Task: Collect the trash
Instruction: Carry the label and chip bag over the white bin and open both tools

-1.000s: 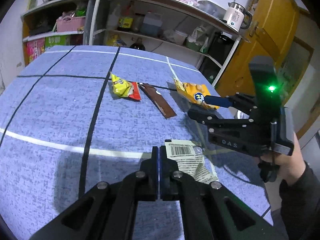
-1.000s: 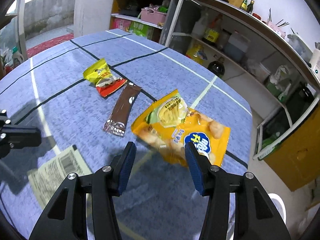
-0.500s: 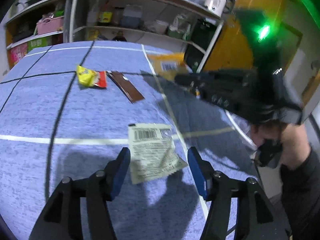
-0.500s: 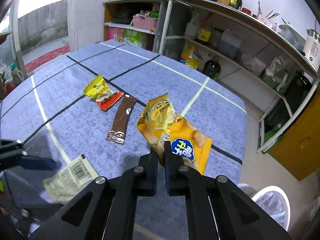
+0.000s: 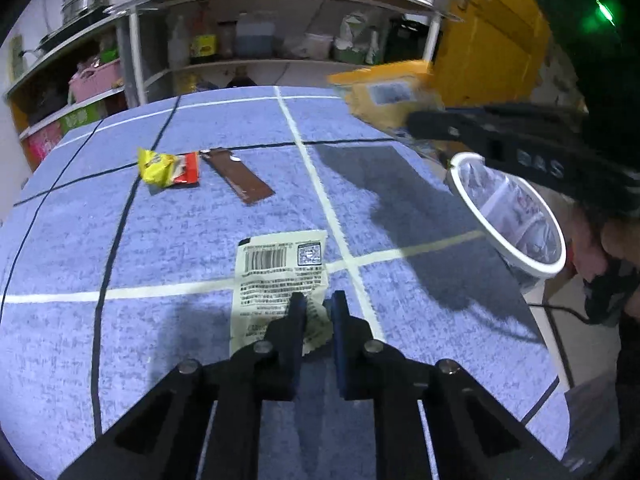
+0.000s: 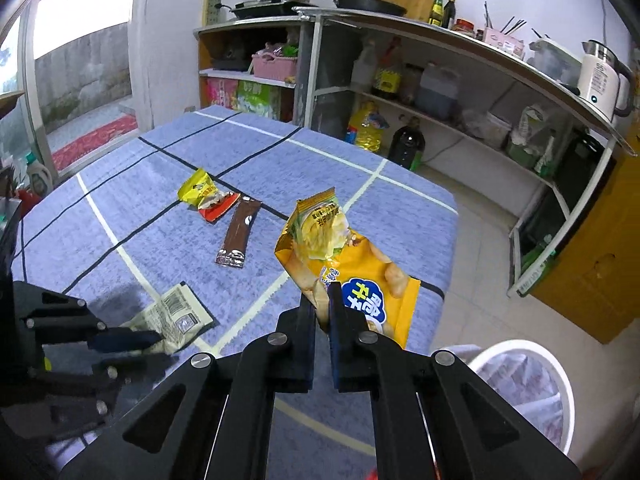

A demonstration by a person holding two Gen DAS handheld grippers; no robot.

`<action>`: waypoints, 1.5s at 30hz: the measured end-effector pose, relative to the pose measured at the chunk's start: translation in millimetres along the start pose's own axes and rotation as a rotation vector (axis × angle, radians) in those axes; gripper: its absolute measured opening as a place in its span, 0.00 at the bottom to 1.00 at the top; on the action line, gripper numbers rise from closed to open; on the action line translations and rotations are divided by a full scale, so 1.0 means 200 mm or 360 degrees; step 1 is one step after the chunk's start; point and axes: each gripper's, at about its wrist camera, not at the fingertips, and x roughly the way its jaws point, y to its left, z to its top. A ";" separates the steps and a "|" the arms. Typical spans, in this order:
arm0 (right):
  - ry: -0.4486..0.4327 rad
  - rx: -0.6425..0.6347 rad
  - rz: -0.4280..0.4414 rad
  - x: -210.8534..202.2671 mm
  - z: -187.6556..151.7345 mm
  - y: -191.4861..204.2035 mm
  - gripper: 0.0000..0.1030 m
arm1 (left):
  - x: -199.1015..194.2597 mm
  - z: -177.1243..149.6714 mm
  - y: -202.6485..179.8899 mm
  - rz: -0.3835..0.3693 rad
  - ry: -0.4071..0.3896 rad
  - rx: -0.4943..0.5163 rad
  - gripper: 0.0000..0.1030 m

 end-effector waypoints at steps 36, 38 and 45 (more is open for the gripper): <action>0.0035 0.0410 -0.0350 -0.45 -0.53 -0.64 0.06 | 0.06 0.35 -0.62 -0.0431 -0.0158 0.0133 0.07; 0.0060 0.0440 -0.0364 -0.45 -0.57 -0.69 0.06 | 0.09 0.37 -0.68 -0.0457 -0.0144 0.0154 0.07; 0.0140 0.0564 -0.0365 -0.40 -0.69 -0.84 0.06 | 0.23 0.44 -0.92 -0.0515 -0.0095 0.0250 0.07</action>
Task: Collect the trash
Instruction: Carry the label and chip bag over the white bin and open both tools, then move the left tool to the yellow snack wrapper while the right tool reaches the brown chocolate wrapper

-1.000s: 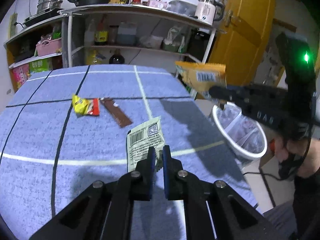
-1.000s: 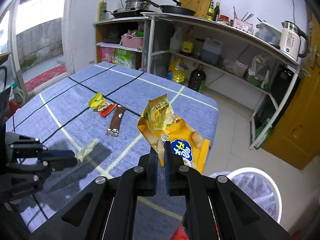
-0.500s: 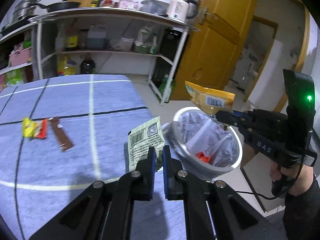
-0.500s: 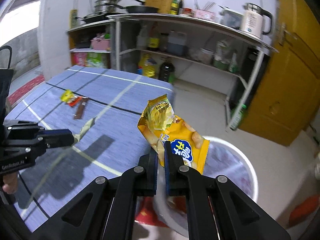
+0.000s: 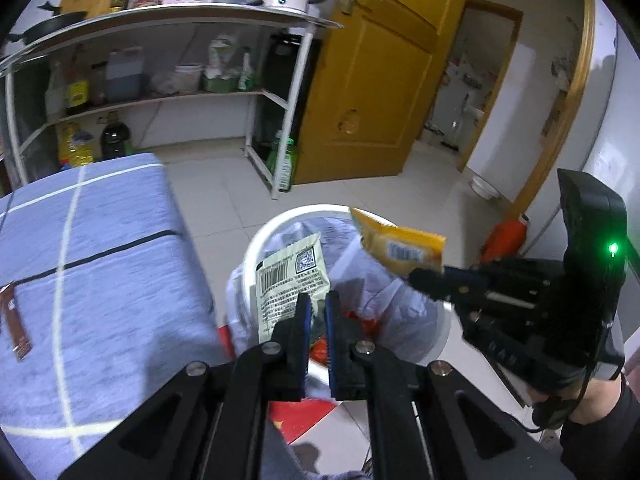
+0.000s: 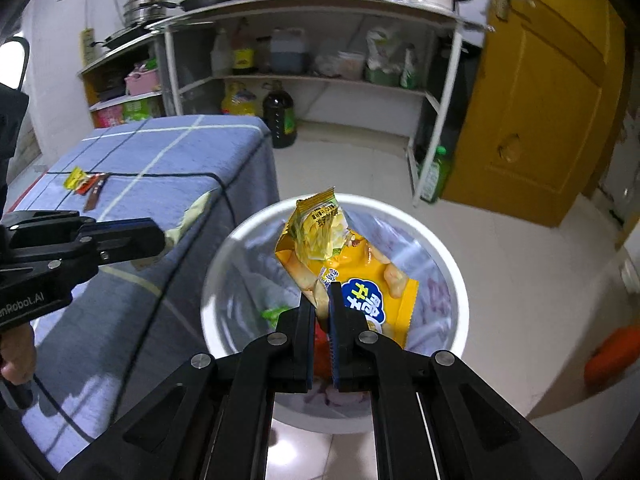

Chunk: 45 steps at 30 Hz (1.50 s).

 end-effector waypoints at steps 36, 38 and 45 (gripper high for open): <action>-0.0159 0.0042 0.0188 -0.13 0.09 0.12 0.21 | -0.14 0.00 0.21 0.0079 -0.0079 -0.0104 0.20; -0.0182 0.0032 0.0237 -0.14 0.11 0.16 0.21 | -0.19 -0.02 0.25 0.0099 -0.0097 -0.0112 0.20; -0.0234 -0.0026 0.0388 -0.18 0.21 0.40 0.21 | -0.44 -0.09 0.46 0.0235 -0.0177 -0.0167 0.20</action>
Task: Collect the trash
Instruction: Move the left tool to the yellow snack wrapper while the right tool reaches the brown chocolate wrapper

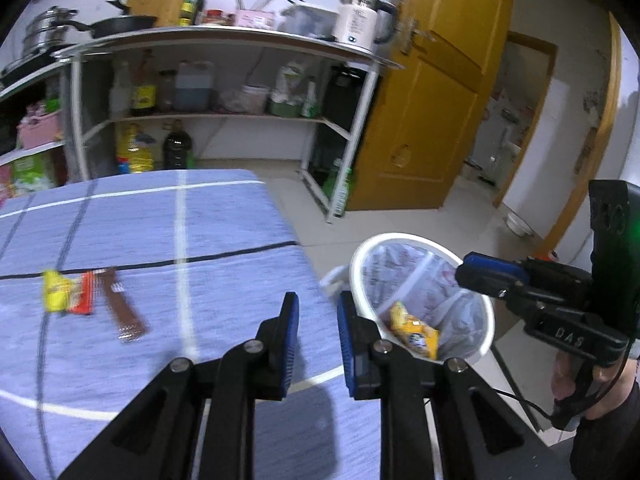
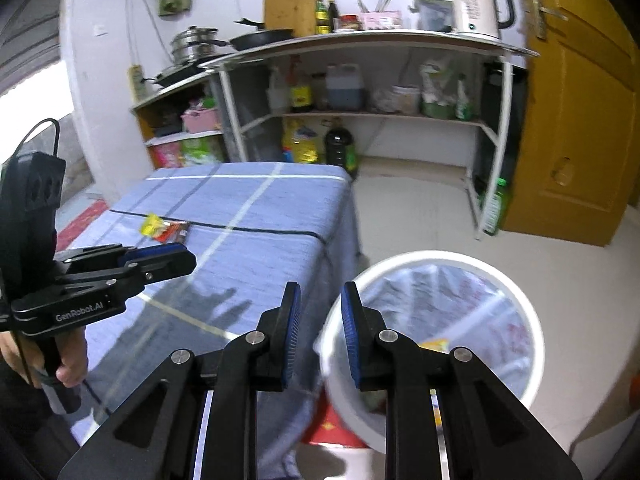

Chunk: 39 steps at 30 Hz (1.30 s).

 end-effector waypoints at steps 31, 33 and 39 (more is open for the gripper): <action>0.0136 -0.0300 0.0287 0.46 0.13 0.57 0.50 | 0.02 -0.09 1.01 0.0435 0.0074 -0.0486 0.47; 0.0150 -0.0312 0.0285 0.49 0.13 0.57 0.50 | 0.07 -0.09 1.02 0.0426 0.0102 -0.0494 0.47; 0.0185 -0.0321 0.0278 0.55 0.14 0.59 0.50 | 0.16 -0.07 1.02 0.0448 0.0135 -0.0469 0.30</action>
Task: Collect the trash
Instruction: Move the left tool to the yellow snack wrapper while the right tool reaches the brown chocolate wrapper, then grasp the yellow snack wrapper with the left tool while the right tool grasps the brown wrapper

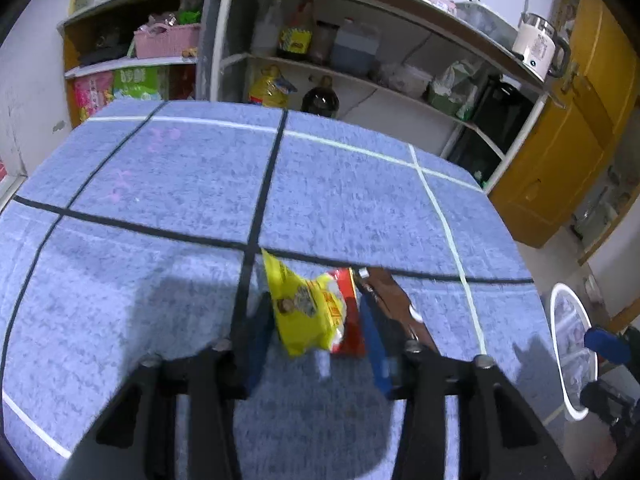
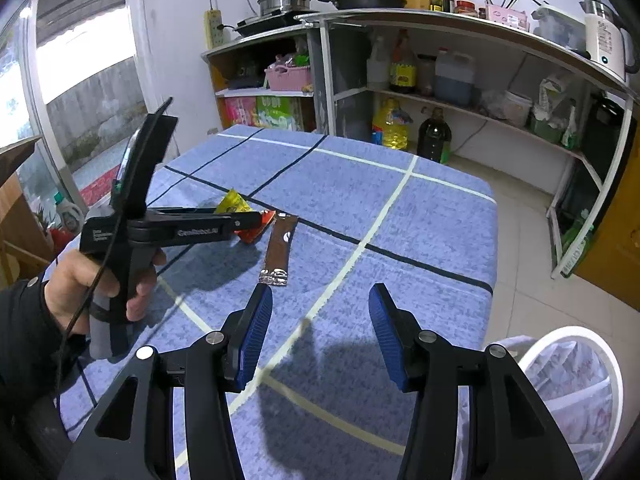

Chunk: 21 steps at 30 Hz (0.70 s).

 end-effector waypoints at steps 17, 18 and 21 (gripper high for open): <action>0.0233 -0.0104 0.0013 0.40 0.15 0.18 0.50 | -0.38 -0.05 0.16 -0.0023 -0.0118 -0.0034 0.26; 0.0248 -0.0115 0.0011 0.42 0.15 0.20 0.50 | -0.40 -0.05 0.17 -0.0026 -0.0127 -0.0040 0.26; 0.0305 -0.0151 -0.0002 0.51 0.15 0.23 0.45 | -0.44 -0.06 0.20 -0.0038 -0.0146 -0.0053 0.26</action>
